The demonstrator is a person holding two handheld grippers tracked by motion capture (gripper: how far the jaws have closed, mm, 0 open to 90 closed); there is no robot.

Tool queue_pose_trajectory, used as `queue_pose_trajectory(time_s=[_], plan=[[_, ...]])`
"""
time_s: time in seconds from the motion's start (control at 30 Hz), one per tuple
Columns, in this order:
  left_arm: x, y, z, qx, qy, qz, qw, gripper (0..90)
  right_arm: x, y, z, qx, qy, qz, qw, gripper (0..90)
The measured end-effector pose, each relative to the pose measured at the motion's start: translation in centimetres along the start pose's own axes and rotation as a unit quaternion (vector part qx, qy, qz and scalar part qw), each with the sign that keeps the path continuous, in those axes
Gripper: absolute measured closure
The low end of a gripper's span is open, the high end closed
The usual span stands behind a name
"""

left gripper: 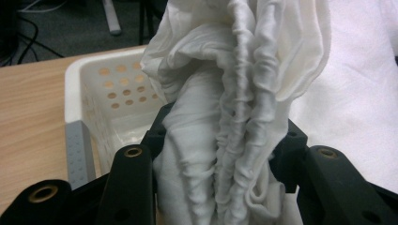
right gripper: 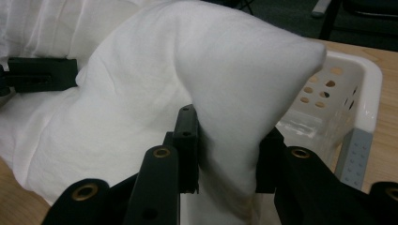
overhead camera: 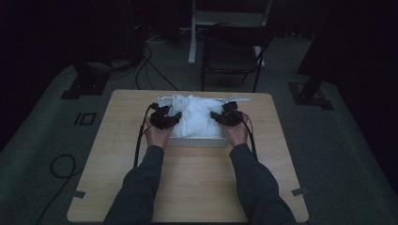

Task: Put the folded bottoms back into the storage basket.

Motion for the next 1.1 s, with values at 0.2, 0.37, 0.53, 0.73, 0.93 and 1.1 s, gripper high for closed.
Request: queue_pose_trajectory(time_s=[0.2, 0.37, 0.53, 0.73, 0.93, 1.1], plan=[[0.6, 0.3, -0.1, -0.004, -0.003, 0.015, 0.9999, 53.9, 0.4, 0.3, -0.2, 0.001, 0.007, 0.007, 1.0, 69.9], [0.8, 0.7, -0.2, -0.006, -0.002, 0.022, 0.9997, 53.9, 0.7, 0.5, -0.3, 0.002, 0.008, 0.013, 0.9999, 69.7], [0.9, 1.1, -0.3, -0.01, -0.003, 0.027, 0.9996, 53.9, 0.9, 0.7, -0.4, 0.002, 0.012, 0.018, 0.9998, 69.4], [1.3, 1.8, -0.3, -0.015, 0.0, 0.04, 0.9991, 52.7, 1.4, 1.0, -0.6, 0.0, 0.015, 0.031, 0.9994, 69.4], [1.4, 2.1, -0.3, -0.02, -0.004, 0.053, 0.9984, 51.7, 1.9, 1.5, -0.8, 0.001, 0.023, 0.043, 0.9988, 68.9], [1.1, 2.1, 0.0, -0.034, -0.006, 0.05, 0.9982, 40.7, 2.1, 1.7, -1.2, -0.019, 0.052, 0.052, 0.9971, 51.3]])
Point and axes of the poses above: each handheld gripper's, and its own axes: x roughly forward along the jaws, y roughly out of its underside, z roughly to its left, the point moved 4 cm from there along x, roughly forward along the jaws, and after that the axes turned 13 degrees about x, right-handed, at the moved point
